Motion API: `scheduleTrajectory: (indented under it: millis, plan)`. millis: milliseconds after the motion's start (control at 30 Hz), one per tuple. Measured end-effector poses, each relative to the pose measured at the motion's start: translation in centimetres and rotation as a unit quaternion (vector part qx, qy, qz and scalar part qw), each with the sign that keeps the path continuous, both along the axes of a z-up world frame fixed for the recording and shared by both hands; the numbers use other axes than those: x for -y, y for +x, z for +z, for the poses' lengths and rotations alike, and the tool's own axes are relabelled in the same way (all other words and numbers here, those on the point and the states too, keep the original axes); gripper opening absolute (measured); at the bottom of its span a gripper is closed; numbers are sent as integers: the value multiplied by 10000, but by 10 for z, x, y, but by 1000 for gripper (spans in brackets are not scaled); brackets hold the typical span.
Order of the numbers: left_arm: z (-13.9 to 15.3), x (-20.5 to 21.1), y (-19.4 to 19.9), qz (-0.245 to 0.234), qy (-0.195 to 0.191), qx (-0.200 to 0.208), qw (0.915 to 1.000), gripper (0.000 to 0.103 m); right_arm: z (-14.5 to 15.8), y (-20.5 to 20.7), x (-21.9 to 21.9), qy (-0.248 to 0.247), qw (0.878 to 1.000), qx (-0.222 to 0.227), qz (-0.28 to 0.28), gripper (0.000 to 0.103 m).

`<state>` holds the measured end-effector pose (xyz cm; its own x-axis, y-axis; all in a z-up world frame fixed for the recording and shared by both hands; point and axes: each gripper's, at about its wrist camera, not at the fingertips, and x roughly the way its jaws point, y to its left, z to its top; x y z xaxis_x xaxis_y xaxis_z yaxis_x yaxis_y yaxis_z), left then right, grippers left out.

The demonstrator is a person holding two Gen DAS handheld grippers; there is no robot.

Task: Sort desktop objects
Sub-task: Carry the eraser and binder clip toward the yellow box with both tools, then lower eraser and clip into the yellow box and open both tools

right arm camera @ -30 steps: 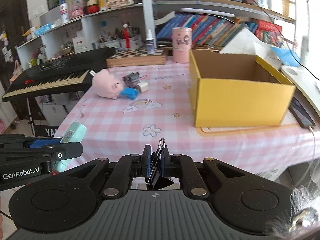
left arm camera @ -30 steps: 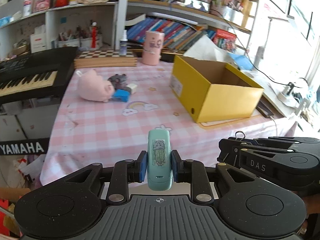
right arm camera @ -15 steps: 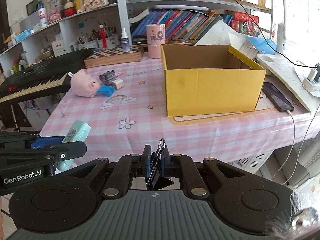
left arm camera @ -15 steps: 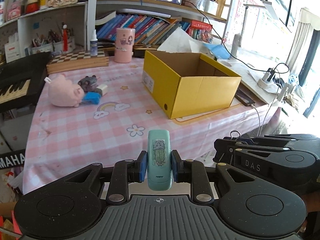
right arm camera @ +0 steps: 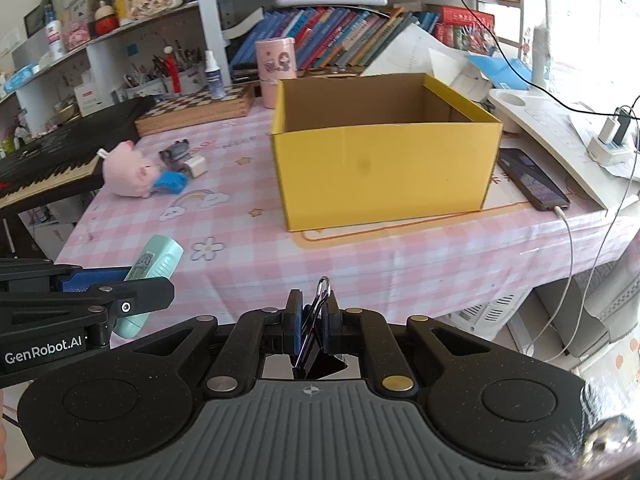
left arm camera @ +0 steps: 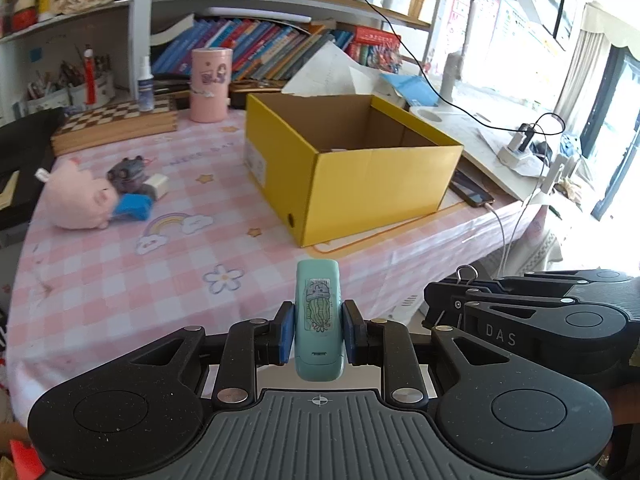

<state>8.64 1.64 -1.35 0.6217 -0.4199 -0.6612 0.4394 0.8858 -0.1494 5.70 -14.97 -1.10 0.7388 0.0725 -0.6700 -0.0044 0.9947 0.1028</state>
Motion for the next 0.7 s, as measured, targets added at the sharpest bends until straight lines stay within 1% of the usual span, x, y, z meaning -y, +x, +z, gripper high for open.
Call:
scheduleTrajectory:
  millis: [167,400,533,700]
  plan:
    - [0,21,11,-97,25,-21,9999,23,-2,11,22,22,9999,-62,-96,9]
    - [3,55,24,-300,91,52,9995,23,-2,27,50,20,9999,-109,-101,9]
    - [7,80,31,-488,89,200,9986,23,2,37,74,-12,9998,-17,-212,9]
    - [17,105,49,-476,-7,338,9983,23,14,49,105,-72,9991,273,-303,9]
